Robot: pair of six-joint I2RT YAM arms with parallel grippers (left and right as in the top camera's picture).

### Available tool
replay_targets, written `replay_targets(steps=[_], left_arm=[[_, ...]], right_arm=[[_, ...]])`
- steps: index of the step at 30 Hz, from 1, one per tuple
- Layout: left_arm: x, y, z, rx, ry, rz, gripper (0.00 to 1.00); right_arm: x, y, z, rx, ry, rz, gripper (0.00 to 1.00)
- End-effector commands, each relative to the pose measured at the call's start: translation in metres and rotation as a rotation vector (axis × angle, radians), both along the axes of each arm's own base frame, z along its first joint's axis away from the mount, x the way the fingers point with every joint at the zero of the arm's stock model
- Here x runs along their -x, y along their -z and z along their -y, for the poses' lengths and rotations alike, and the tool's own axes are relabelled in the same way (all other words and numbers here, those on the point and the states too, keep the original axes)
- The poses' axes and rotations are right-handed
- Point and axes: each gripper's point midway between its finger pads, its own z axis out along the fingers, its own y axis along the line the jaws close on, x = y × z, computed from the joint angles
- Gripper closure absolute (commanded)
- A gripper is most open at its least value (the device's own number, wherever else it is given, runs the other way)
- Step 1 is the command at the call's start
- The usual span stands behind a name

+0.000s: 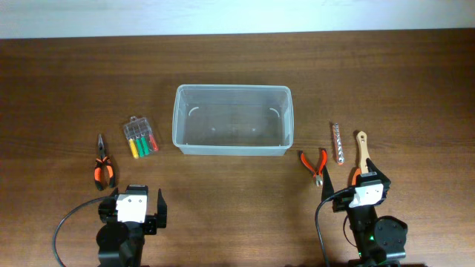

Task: Pack container
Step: 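Move the left gripper toward the clear screwdriver set case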

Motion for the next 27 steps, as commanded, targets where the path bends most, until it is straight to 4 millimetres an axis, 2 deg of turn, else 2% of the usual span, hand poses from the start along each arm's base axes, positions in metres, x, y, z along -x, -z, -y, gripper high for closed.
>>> replay_targets(steps=[1,8,12,15,18,21,27], left_arm=[[0.0,0.0,0.002,-0.007,0.019,0.006,0.01],[-0.001,-0.002,0.002,-0.008,0.019,0.015,0.01],[-0.008,-0.016,0.014,0.028,0.078,0.081,0.01],[-0.011,-0.03,0.013,0.062,0.059,0.128,0.01],[-0.013,-0.058,0.012,0.06,0.054,0.179,0.01],[-0.016,-0.091,0.001,0.035,-0.003,0.185,0.01],[-0.051,-0.138,-0.001,0.011,-0.001,0.036,0.01]], right_arm=[[0.0,0.003,0.002,0.008,0.009,-0.004,0.01],[0.0,0.003,0.002,0.008,0.01,-0.004,0.01],[0.0,0.003,0.002,0.008,0.009,-0.004,0.01],[0.0,0.003,0.002,0.008,0.009,-0.004,0.01],[0.0,0.003,0.002,0.007,0.009,-0.004,0.01],[0.0,0.003,0.002,0.008,0.009,-0.004,0.01],[0.0,0.003,0.002,0.007,0.009,-0.004,0.01]])
